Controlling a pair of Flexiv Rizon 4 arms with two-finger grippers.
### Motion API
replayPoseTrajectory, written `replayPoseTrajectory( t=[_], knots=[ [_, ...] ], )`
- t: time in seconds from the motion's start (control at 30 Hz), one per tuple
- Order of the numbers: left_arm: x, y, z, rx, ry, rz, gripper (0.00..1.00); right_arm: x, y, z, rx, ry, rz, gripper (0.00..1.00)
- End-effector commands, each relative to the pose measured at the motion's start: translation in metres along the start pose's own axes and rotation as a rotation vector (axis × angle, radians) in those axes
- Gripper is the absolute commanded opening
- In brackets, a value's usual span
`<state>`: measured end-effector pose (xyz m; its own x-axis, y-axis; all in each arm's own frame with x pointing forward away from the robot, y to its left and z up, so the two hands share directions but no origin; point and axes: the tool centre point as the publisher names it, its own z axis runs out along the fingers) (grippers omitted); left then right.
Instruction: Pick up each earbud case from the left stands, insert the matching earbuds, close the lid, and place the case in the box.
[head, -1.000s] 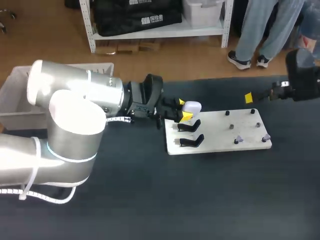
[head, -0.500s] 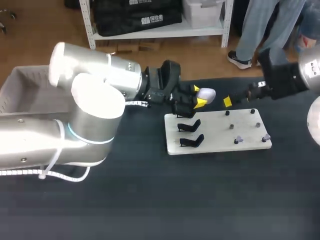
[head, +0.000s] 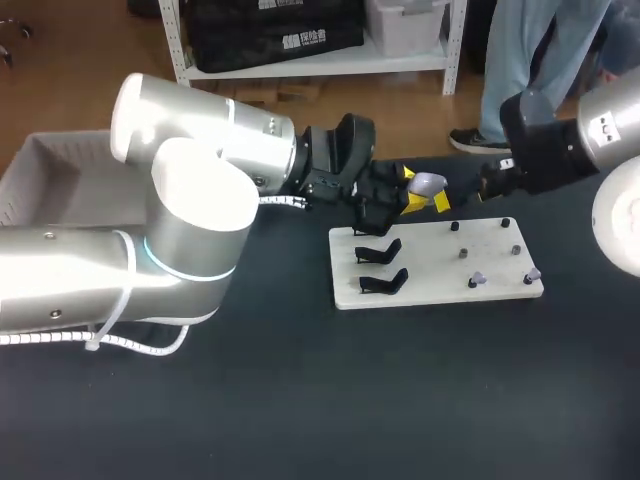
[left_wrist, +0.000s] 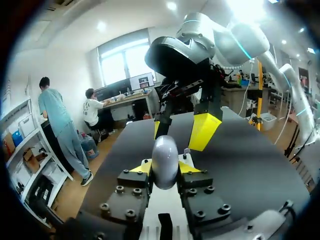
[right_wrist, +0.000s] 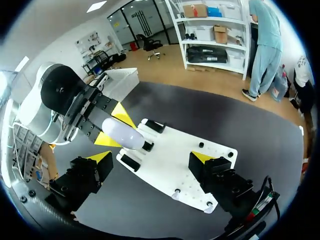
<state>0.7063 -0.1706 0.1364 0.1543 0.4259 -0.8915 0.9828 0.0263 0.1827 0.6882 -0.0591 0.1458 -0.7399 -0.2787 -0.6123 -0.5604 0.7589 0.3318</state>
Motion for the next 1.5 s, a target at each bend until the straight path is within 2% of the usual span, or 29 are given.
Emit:
replayPoseTrajectory(
  t=[0.03, 0.6, 0.8, 0.93, 1.1, 1.17, 1.23, 1.27, 1.37, 1.5],
  knots=[
    [0.002, -0.007, -0.004, -0.008, -0.007, 0.003, 0.0, -0.005, -0.004, 0.001, -0.021, 0.005, -0.002, 1.0],
    [0.003, -0.019, -0.007, 0.021, -0.031, 0.001, 0.0, -0.01, -0.006, -0.006, 0.001, -0.013, -0.012, 1.0],
    [0.005, -0.027, -0.016, 0.08, -0.121, -0.045, 0.0, -0.005, -0.012, -0.031, 0.12, 0.008, 0.005, 1.0],
    [0.0, -0.035, -0.027, 0.086, -0.18, -0.071, 0.0, 0.004, -0.021, -0.041, 0.17, 0.034, 0.021, 1.0],
    [-0.01, -0.045, -0.043, 0.099, -0.281, -0.124, 0.0, 0.017, -0.027, -0.048, 0.274, 0.123, 0.028, 1.0],
    [-0.012, -0.048, -0.048, 0.096, -0.295, -0.143, 0.0, 0.022, -0.029, -0.049, 0.303, 0.164, 0.038, 1.0],
    [-0.015, -0.051, -0.052, 0.101, -0.297, -0.153, 0.0, 0.029, -0.03, -0.05, 0.375, 0.233, 0.045, 1.0],
    [-0.016, -0.053, -0.054, 0.095, -0.319, -0.151, 0.0, 0.033, -0.031, -0.051, 0.396, 0.243, 0.044, 1.0],
    [-0.019, -0.058, -0.059, 0.068, -0.316, -0.116, 0.0, 0.046, -0.034, -0.054, 0.436, 0.245, 0.047, 1.0],
    [-0.023, -0.061, -0.064, 0.06, -0.317, -0.118, 0.0, 0.07, -0.041, -0.058, 0.469, 0.264, 0.089, 1.0]
  ],
)
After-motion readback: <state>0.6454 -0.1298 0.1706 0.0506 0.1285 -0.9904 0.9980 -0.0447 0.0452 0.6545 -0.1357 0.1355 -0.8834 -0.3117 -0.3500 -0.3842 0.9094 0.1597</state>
